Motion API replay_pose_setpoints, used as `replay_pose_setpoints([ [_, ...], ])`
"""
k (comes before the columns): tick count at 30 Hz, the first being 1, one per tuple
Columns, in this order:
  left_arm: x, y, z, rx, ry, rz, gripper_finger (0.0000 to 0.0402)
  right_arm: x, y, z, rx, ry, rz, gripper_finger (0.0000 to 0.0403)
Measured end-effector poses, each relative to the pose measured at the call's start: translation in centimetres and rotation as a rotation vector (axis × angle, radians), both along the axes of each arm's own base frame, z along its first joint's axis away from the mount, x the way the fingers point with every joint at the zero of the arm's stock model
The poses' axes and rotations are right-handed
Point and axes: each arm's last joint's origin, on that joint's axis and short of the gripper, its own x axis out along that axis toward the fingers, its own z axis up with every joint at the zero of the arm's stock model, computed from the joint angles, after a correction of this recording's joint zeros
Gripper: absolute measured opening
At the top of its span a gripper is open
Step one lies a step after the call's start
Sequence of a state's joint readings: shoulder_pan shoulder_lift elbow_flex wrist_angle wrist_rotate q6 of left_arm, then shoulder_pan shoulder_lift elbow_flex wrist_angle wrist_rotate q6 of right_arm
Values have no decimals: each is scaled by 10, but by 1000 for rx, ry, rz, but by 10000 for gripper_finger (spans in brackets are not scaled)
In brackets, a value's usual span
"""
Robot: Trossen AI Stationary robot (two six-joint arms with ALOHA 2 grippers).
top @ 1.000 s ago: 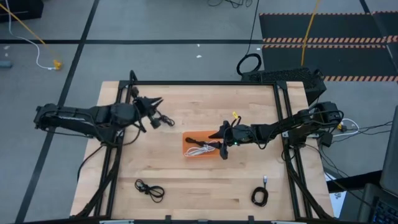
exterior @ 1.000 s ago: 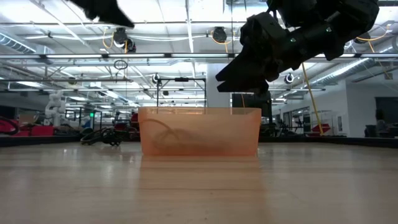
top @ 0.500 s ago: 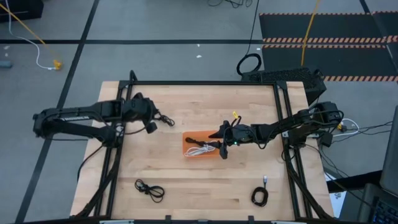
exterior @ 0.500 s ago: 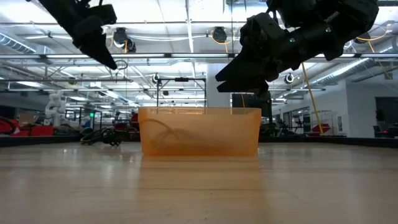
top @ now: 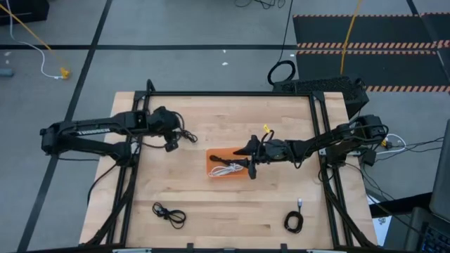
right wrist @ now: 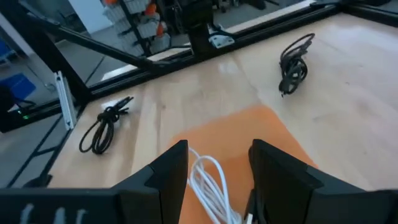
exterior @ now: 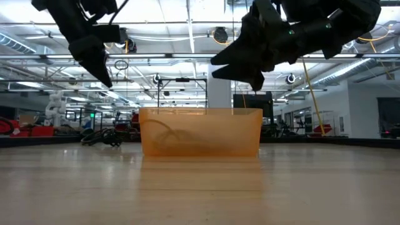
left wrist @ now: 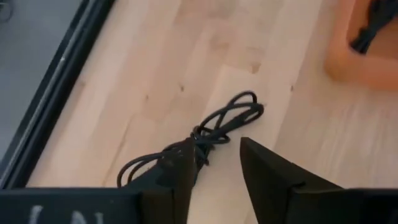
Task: Pick and place USB-C Cables
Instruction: Put the black charger cable into the orange bin
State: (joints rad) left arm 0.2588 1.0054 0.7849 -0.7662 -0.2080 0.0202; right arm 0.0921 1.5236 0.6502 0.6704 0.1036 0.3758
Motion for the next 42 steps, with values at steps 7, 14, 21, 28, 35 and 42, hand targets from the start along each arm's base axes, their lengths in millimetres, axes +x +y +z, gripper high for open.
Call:
replay_pose_setpoints([
  [7, 15, 5, -17, 57, 131, -98, 160, 1, 0, 2, 4, -21, -1, 169],
  [14, 26, 14, -27, 85, 167, -105, 155, 1, 0, 2, 4, -21, -1, 169],
  [21, 33, 16, -40, 28, 220, -123, 152, 1, 0, 2, 4, -21, -1, 169],
  [28, 43, 17, -55, -10, 261, -143, 152, 1, 0, 2, 4, -21, -1, 169],
  [35, 46, 25, -66, 32, 344, -179, 152, 1, 0, 2, 4, -21, -1, 169],
  [42, 49, 35, -74, -11, 332, -132, 176, 1, 0, 2, 4, -21, -1, 169],
])
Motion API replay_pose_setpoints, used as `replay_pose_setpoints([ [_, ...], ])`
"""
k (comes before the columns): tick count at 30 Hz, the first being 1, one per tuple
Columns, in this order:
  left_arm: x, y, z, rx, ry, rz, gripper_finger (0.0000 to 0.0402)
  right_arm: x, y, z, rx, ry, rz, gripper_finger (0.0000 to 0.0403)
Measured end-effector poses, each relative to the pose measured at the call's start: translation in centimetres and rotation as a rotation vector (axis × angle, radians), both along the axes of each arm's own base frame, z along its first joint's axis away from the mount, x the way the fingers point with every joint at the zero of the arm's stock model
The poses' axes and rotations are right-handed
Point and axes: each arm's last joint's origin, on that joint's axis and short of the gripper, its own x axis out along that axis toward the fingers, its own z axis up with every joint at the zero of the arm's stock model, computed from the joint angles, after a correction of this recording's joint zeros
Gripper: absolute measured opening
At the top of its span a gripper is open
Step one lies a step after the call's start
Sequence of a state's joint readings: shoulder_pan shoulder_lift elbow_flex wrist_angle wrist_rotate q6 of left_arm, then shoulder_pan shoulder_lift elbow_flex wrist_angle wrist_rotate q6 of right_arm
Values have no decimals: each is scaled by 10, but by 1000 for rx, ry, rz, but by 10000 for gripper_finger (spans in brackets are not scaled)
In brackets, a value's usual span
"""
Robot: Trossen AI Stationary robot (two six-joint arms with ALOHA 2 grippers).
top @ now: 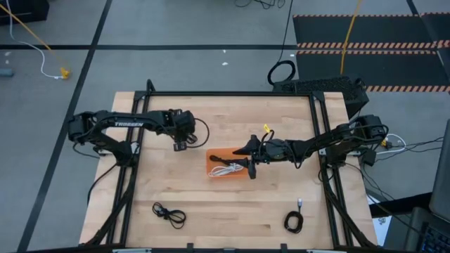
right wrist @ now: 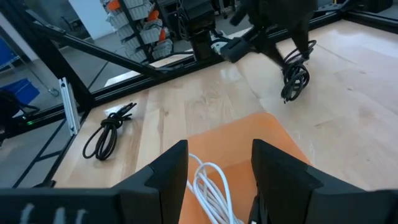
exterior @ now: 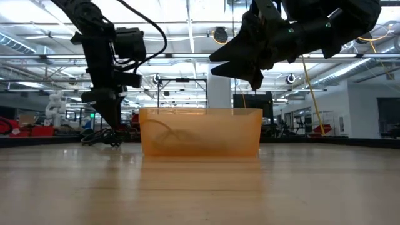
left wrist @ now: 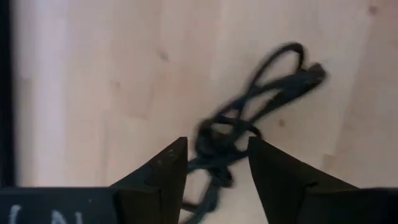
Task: Pick and place USB-C Cables
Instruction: Put the black charger cable into the orange bin
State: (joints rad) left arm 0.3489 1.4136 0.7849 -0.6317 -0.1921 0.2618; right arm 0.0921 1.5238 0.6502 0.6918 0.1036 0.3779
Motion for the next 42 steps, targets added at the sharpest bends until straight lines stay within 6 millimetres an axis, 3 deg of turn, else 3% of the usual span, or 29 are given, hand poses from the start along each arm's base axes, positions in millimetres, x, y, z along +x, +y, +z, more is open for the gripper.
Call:
replay_pose_setpoints([
  [7, -3, -2, -8, -34, 13, -45, 218, 0, 0, 0, 0, 0, 0, 169],
  [16, -8, 0, -27, 41, -33, -88, 197, 0, 0, 0, 0, 0, 0, 169],
  [23, -6, 4, -30, 32, -84, 103, 148, 0, 0, 0, 0, 0, 0, 169],
  [32, -6, 3, -24, -44, -200, 304, 16, 0, 0, 0, 0, 0, 0, 169],
  [42, 0, 1, -20, -153, -316, 351, 12, 0, 0, 0, 0, 0, 0, 169],
])
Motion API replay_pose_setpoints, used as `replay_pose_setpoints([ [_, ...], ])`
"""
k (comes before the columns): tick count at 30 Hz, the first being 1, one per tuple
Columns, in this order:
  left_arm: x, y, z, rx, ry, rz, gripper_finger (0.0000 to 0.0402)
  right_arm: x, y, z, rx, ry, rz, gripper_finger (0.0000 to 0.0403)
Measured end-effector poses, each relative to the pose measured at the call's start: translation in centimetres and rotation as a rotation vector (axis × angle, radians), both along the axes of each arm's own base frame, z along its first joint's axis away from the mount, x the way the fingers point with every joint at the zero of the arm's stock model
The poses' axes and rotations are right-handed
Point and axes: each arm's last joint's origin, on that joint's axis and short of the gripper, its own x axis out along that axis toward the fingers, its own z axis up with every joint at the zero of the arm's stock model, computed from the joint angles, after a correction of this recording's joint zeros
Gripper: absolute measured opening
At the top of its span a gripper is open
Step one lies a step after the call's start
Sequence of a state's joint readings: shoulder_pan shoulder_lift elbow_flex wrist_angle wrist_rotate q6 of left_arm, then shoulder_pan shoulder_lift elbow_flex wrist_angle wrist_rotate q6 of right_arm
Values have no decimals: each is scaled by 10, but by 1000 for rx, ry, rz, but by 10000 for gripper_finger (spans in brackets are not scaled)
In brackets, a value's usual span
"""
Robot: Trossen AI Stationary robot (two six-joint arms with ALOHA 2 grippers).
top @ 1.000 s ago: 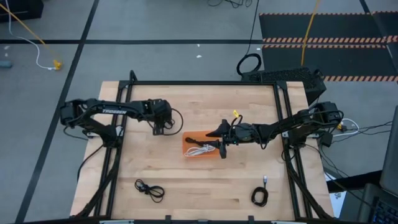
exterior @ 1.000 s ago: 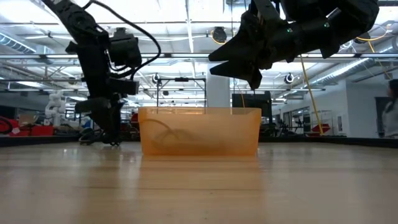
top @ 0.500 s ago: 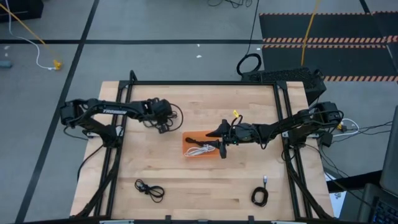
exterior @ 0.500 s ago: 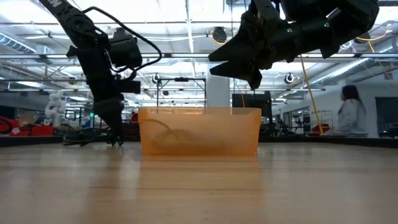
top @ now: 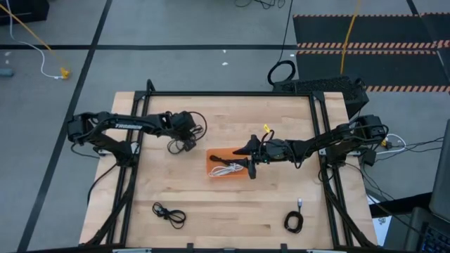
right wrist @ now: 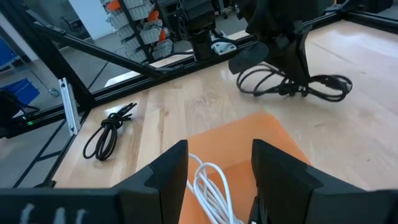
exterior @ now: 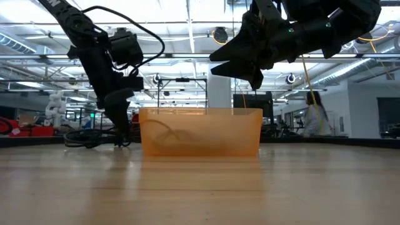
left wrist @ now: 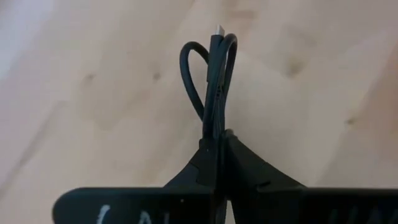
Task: Pick and place USB-C Cables
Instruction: Put the black charger cable into the orange bin
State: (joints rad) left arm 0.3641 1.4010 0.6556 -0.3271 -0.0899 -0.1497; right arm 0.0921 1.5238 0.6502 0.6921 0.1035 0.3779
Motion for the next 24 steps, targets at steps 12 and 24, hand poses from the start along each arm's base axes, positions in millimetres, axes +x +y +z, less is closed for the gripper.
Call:
replay_pose_setpoints([
  [12, -2, -13, 34, -23, -214, -5, 12, 0, 0, 2, 2, -18, 1, 169],
  [24, 11, -56, 87, 28, -651, -181, 12, 1, -2, 6, -91, -60, -11, 169],
])
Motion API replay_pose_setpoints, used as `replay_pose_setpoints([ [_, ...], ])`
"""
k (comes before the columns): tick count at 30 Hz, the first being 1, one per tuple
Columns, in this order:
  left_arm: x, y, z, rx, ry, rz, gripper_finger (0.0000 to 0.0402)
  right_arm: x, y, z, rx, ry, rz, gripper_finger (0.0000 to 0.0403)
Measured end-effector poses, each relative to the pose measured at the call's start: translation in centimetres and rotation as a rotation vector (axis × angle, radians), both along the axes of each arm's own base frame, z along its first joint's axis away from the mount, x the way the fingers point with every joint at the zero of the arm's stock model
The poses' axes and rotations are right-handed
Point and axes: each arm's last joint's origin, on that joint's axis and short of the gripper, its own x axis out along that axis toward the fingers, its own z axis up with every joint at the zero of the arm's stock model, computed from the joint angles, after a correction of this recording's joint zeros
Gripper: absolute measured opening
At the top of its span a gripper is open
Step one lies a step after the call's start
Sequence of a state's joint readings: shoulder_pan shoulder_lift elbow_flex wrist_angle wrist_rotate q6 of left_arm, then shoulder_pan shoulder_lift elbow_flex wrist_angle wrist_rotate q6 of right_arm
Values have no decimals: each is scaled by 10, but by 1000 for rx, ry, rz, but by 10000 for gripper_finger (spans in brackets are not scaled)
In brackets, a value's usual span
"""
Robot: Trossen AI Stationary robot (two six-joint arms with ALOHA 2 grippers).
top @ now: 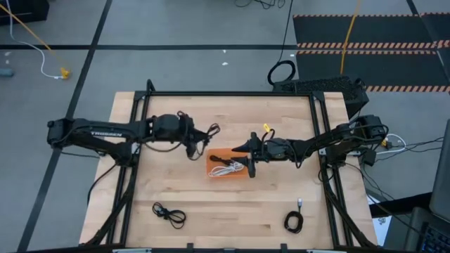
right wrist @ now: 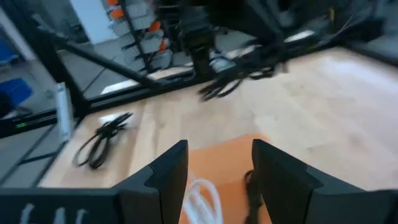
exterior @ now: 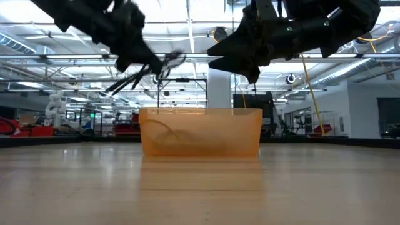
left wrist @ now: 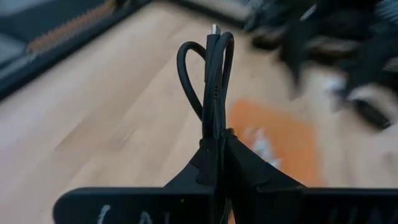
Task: Pick and place USB-C Cables
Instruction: Put the black charger cable into the orange bin
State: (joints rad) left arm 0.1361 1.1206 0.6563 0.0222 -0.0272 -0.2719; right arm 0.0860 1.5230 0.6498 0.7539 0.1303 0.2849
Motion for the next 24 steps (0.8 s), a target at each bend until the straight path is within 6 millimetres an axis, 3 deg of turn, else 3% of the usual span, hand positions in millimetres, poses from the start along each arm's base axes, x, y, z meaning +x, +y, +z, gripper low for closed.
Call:
replay_pose_setpoints([
  [3, 5, -14, 10, 51, -106, -48, 12, 0, -1, 1, -7, -9, -26, 169],
  [12, 10, -47, 30, 146, -303, -154, 12, 2, -1, 12, 219, -139, -56, 169],
  [14, 10, -52, 32, 165, -320, -158, 12, 2, -1, 17, 299, -192, -56, 169],
  [24, 10, -70, 41, 184, -428, -195, 12, 1, 0, 30, 346, -322, -14, 169],
])
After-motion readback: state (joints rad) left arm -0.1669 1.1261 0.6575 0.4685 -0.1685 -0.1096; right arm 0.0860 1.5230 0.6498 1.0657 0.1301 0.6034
